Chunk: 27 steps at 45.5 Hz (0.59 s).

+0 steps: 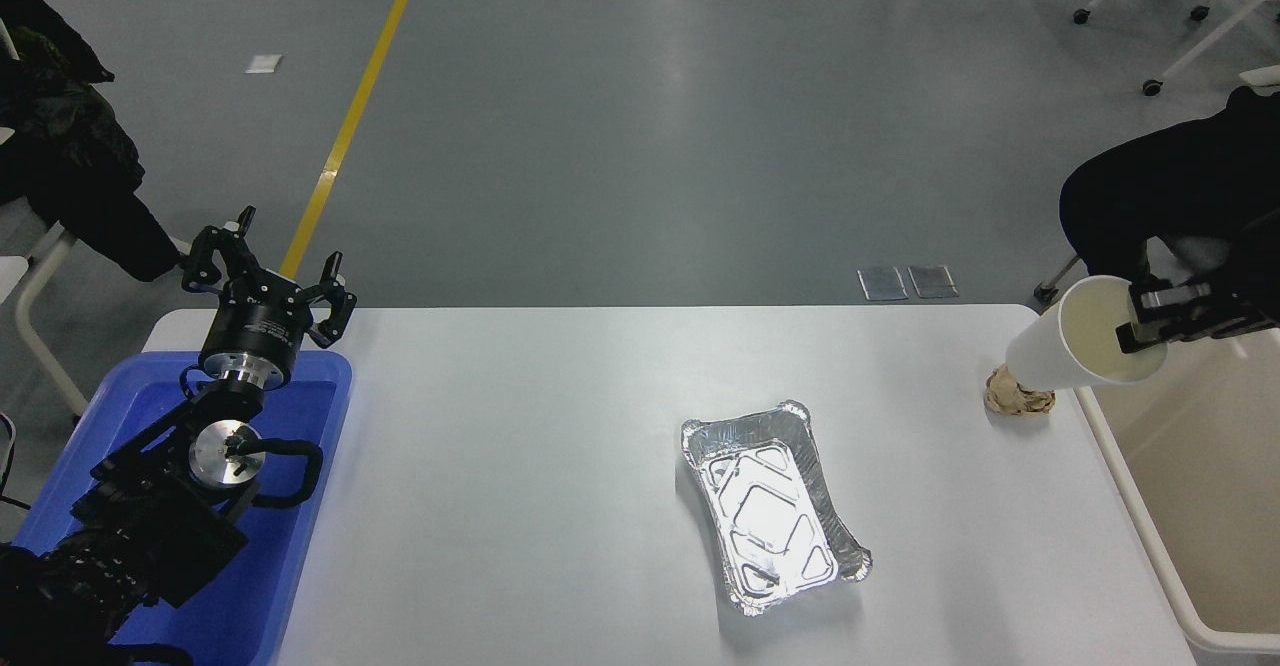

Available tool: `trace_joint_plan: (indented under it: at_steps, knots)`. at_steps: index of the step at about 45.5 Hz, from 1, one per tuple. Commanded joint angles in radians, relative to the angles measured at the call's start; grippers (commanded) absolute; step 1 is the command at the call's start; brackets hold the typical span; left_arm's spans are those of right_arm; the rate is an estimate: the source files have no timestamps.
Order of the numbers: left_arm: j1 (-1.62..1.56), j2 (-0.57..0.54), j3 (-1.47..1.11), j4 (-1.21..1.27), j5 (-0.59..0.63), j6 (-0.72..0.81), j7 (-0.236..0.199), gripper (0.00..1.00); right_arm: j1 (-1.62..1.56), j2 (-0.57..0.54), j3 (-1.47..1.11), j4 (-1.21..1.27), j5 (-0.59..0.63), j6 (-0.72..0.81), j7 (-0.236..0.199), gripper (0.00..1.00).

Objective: Pick up paper cup place in dustbin

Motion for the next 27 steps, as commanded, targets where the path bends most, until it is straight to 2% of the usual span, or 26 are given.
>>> trace_joint_plan:
  at_steps: [1, 6, 11, 21, 27]
  knots:
    - [0.0, -0.001, 0.001, 0.0, 0.0, 0.0, -0.001, 0.99, -0.064, -0.049, 0.002, -0.147, 0.163, -0.211, -0.004, 0.0]
    - [0.0, -0.001, 0.001, 0.0, 0.0, 0.0, -0.001, 0.99, -0.182, -0.087, 0.053, -0.195, 0.267, -0.395, -0.004, 0.0]
    - [-0.002, -0.001, 0.001, 0.0, 0.0, 0.0, -0.001, 0.99, -0.332, -0.124, 0.151, -0.285, 0.321, -0.489, -0.002, 0.0]
    - [-0.002, -0.001, 0.001, 0.0, 0.0, 0.0, -0.001, 0.99, -0.686, -0.217, 0.517, -0.506, 0.395, -0.552, -0.014, 0.0]
    - [-0.002, -0.001, 0.001, 0.0, 0.0, 0.0, -0.001, 0.99, -0.919, -0.216, 0.721, -0.676, 0.426, -0.582, -0.033, 0.0]
